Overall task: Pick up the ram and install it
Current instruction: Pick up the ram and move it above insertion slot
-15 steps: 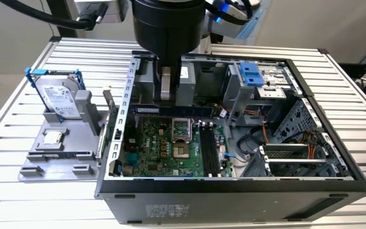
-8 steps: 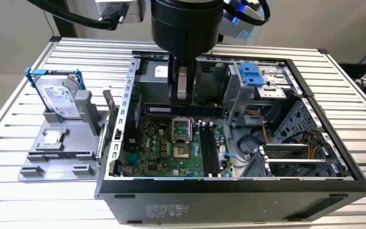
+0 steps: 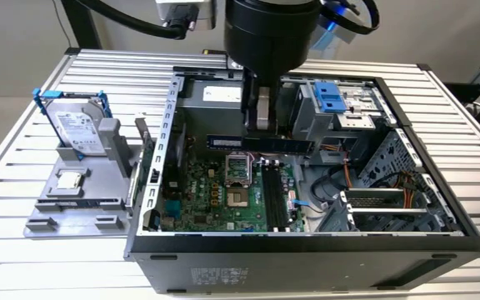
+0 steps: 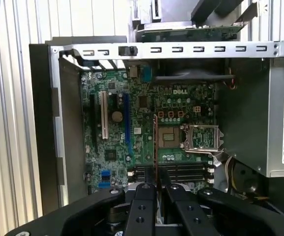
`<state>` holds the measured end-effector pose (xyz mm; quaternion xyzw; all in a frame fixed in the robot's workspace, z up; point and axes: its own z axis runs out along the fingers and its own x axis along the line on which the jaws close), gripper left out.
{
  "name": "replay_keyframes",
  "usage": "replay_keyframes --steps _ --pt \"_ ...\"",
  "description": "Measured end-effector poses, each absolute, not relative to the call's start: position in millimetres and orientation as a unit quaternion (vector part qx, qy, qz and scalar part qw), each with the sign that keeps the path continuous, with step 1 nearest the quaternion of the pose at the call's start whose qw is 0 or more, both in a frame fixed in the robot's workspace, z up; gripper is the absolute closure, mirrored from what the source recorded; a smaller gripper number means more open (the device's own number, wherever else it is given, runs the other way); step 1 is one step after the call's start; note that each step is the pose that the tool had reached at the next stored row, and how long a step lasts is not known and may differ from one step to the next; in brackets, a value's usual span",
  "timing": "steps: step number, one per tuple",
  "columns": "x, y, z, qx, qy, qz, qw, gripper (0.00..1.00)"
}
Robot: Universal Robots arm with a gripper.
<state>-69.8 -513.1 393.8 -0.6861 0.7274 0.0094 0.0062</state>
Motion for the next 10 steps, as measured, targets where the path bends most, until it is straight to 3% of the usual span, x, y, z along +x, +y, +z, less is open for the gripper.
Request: replay_keyframes --steps 10 --pt "-43 -512 394 -0.682 0.731 0.009 0.006 1.0"
